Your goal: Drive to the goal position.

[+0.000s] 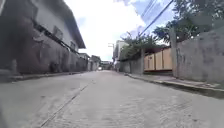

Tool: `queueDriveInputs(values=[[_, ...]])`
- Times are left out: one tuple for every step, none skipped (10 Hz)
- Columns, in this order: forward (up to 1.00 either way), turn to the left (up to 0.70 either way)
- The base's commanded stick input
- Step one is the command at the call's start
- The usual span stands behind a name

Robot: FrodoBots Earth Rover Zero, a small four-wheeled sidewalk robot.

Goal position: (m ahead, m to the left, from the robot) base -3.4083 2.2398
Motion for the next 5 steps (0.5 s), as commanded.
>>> queueDriveInputs(values=[[0.7,0.0],[0.7,0.0],[0.7,0.0],[0.7,0.0],[0.7,0.0]])
